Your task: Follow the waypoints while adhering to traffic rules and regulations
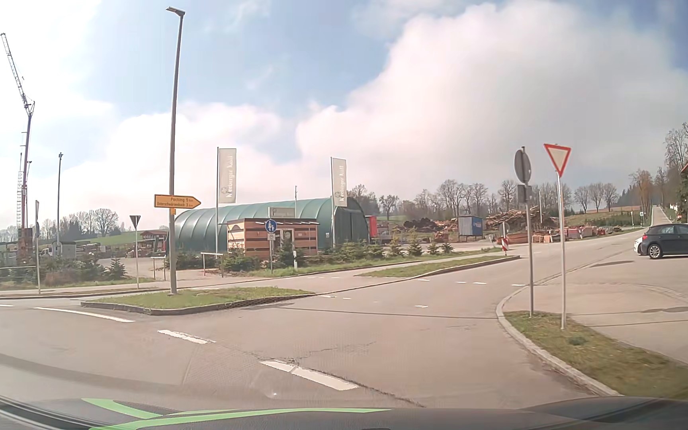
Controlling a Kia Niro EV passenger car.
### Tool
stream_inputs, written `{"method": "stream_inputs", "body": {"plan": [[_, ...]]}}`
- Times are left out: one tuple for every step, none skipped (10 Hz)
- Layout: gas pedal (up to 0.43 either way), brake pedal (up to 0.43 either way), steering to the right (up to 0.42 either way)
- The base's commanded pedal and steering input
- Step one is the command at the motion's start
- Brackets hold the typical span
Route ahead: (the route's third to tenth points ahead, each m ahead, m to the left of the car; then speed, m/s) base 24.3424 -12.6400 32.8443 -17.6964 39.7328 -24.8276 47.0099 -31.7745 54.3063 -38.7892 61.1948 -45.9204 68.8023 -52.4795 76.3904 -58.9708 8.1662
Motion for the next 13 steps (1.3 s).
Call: {"method": "stream_inputs", "body": {"plan": [[0.118, 0.0, 0.031], [0.118, 0.0, 0.06], [0.118, 0.0, 0.09], [0.118, 0.0, 0.12], [0.118, 0.0, 0.145], [0.118, 0.0, 0.159], [0.118, 0.0, 0.175], [0.118, 0.0, 0.186], [0.118, 0.0, 0.201], [0.118, 0.0, 0.219], [0.118, 0.0, 0.234], [0.118, 0.0, 0.244], [0.13, 0.0, 0.247]]}}
